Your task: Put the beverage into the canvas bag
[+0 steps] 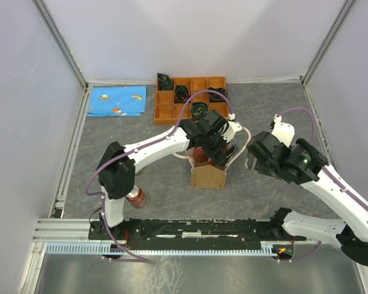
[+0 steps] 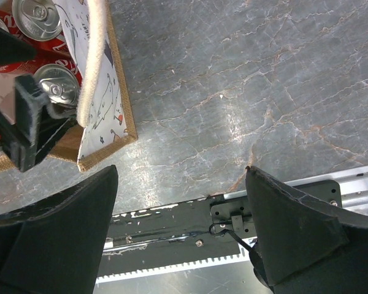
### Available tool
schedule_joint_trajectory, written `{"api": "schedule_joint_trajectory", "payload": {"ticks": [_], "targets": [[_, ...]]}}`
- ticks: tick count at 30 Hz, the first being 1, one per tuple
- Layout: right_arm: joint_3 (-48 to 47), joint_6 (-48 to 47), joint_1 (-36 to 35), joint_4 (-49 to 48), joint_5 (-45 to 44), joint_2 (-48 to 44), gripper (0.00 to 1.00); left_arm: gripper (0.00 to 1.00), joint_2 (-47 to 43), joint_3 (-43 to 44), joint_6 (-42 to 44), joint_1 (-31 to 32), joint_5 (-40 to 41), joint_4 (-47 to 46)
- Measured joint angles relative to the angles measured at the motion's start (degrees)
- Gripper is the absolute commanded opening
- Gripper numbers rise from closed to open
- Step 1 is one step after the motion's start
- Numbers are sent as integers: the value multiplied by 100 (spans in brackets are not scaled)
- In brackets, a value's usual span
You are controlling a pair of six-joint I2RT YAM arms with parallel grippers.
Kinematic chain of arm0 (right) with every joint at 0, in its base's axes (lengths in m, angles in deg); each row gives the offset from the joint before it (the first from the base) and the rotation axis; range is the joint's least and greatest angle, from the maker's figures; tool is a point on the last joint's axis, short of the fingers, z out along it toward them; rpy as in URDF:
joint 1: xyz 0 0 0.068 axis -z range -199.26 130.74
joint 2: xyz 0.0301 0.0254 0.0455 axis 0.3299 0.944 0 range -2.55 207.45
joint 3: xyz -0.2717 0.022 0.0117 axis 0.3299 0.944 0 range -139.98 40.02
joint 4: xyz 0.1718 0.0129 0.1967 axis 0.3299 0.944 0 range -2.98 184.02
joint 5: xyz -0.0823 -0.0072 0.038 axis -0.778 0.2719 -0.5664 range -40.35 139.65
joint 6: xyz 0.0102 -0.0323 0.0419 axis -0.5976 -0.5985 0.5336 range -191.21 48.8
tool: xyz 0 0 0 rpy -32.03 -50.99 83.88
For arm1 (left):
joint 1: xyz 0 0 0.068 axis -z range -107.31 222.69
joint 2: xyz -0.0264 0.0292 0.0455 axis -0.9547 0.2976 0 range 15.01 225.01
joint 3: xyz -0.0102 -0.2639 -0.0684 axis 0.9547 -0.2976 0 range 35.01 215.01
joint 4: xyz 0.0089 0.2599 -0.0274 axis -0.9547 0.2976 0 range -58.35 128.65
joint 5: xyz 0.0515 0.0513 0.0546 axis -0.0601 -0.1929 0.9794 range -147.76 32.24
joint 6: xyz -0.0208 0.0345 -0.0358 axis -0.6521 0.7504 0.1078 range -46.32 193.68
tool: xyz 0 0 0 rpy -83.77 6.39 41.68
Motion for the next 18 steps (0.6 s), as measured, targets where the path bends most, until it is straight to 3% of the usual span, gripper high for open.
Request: {"api": "schedule_joint_trajectory", "payload": {"ticks": [18], "targets": [[-2, -44, 0, -66, 0, 173, 93, 99, -837, 160, 4, 35, 79, 55]]}}
